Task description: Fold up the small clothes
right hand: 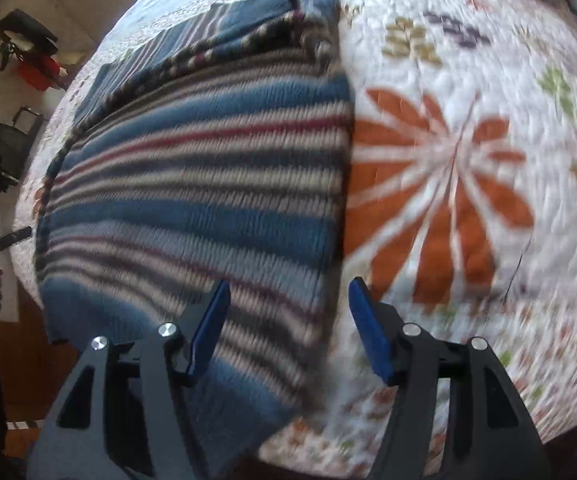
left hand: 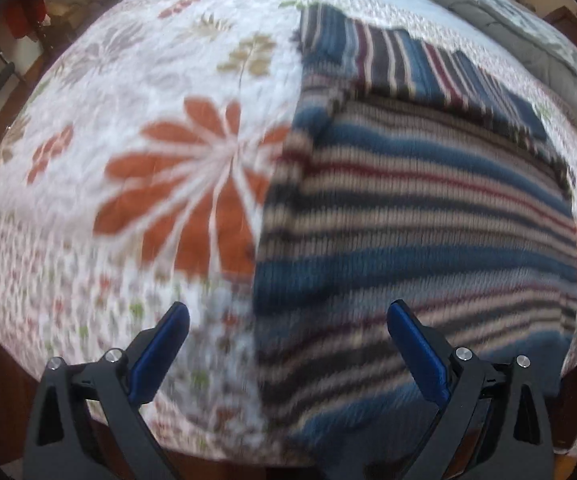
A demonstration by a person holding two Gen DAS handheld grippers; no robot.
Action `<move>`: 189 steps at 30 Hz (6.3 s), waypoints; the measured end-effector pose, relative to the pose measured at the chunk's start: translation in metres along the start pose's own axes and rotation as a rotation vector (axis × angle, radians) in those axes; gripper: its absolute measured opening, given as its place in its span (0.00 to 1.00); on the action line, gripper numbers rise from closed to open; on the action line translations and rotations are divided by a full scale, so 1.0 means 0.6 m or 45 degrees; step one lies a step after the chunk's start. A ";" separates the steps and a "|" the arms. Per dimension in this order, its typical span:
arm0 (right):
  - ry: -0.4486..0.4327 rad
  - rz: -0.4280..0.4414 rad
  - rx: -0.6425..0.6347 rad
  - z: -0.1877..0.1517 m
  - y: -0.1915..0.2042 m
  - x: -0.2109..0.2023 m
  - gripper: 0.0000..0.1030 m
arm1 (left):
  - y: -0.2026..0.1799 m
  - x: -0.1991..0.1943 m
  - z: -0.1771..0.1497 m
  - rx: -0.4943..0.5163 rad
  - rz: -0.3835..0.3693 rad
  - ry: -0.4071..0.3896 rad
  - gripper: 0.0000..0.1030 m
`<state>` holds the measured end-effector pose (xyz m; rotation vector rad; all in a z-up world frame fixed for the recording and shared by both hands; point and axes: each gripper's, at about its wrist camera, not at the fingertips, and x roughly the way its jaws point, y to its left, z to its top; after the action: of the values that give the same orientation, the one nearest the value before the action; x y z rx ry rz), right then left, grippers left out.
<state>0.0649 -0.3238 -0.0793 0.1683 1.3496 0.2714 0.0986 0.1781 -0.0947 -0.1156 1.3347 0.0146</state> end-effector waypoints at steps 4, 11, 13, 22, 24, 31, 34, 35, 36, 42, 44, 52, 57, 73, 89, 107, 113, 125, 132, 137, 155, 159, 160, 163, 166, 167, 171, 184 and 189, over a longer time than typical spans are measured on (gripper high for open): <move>0.009 0.017 0.016 -0.045 0.007 -0.004 0.63 | 0.008 -0.003 -0.049 -0.001 0.033 0.018 0.96; 0.071 0.085 0.031 -0.099 0.017 0.008 0.65 | 0.031 0.017 -0.121 -0.068 -0.177 0.128 0.96; 0.082 0.104 0.035 -0.108 0.022 0.012 0.65 | 0.025 0.018 -0.128 -0.065 -0.229 0.132 0.96; 0.087 0.135 0.022 -0.124 0.046 0.020 0.67 | -0.041 0.032 -0.155 0.014 -0.345 0.180 0.95; 0.075 0.147 0.025 -0.129 0.041 0.011 0.66 | -0.052 0.030 -0.158 0.024 -0.406 0.188 0.83; 0.073 0.182 0.078 -0.141 0.026 0.000 0.66 | -0.068 0.038 -0.155 0.030 -0.399 0.179 0.65; 0.098 0.211 0.072 -0.148 0.036 0.010 0.67 | -0.071 0.038 -0.152 -0.012 -0.407 0.168 0.58; 0.097 0.219 0.066 -0.149 0.041 0.012 0.66 | -0.070 0.036 -0.152 -0.022 -0.400 0.166 0.55; 0.095 0.223 0.066 -0.149 0.045 0.014 0.62 | -0.065 0.033 -0.152 -0.026 -0.398 0.163 0.49; 0.111 0.229 0.061 -0.146 0.056 0.019 0.34 | -0.055 0.009 -0.139 -0.022 -0.409 0.145 0.22; 0.119 0.211 0.066 -0.146 0.052 0.019 0.17 | -0.051 0.006 -0.133 -0.037 -0.408 0.145 0.16; 0.016 0.496 0.155 -0.117 0.022 -0.041 0.08 | -0.022 -0.035 -0.086 -0.132 -0.549 0.085 0.12; -0.107 0.491 0.147 -0.026 0.014 -0.086 0.08 | -0.015 -0.077 -0.001 -0.122 -0.513 -0.054 0.12; -0.167 0.154 0.016 0.135 -0.024 -0.051 0.48 | 0.034 -0.065 0.155 -0.143 -0.239 -0.270 0.60; -0.029 0.098 -0.237 0.214 0.051 0.034 0.64 | -0.102 0.041 0.198 0.277 -0.120 -0.043 0.64; 0.058 0.129 -0.300 0.214 0.054 0.093 0.50 | -0.105 0.095 0.184 0.270 -0.229 0.088 0.42; 0.080 0.131 -0.264 0.212 0.050 0.094 0.09 | -0.105 0.093 0.192 0.244 -0.244 0.093 0.11; -0.144 0.243 -0.209 0.275 0.044 -0.030 0.08 | -0.090 -0.024 0.250 0.198 -0.298 -0.138 0.10; -0.271 0.221 -0.153 0.402 0.035 -0.060 0.08 | -0.092 -0.049 0.369 0.108 -0.301 -0.278 0.10; -0.266 0.178 -0.111 0.507 0.021 -0.010 0.08 | -0.097 -0.009 0.455 0.060 -0.264 -0.311 0.10; -0.133 0.049 0.031 0.596 -0.022 0.199 0.20 | -0.094 0.165 0.488 0.046 0.000 -0.170 0.18; -0.163 0.051 -0.008 0.566 -0.032 0.142 0.35 | -0.074 0.111 0.468 0.063 0.016 -0.204 0.52; -0.163 0.053 -0.023 0.553 -0.033 0.127 0.36 | -0.066 0.099 0.458 0.057 -0.009 -0.205 0.55; -0.149 0.079 -0.048 0.493 -0.045 0.082 0.42 | -0.035 0.070 0.407 0.024 -0.061 -0.171 0.59; -0.112 0.131 -0.064 0.406 -0.058 0.049 0.46 | -0.018 0.049 0.332 0.066 -0.065 -0.167 0.61; -0.100 0.148 -0.067 0.380 -0.060 0.043 0.47 | -0.017 0.046 0.313 0.071 -0.063 -0.164 0.61; -0.071 0.177 -0.082 0.299 -0.058 0.034 0.48 | -0.012 0.051 0.252 0.079 -0.109 -0.148 0.62; -0.011 0.239 -0.126 0.262 -0.046 0.042 0.08 | -0.015 0.095 0.238 0.025 -0.115 -0.093 0.29; 0.050 0.199 -0.104 0.229 -0.090 0.046 0.08 | -0.014 0.099 0.229 0.057 -0.115 -0.104 0.30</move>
<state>0.2097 -0.3627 -0.0905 0.2015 1.3641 0.4629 0.2465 0.1792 -0.1204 -0.1359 1.2461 -0.0861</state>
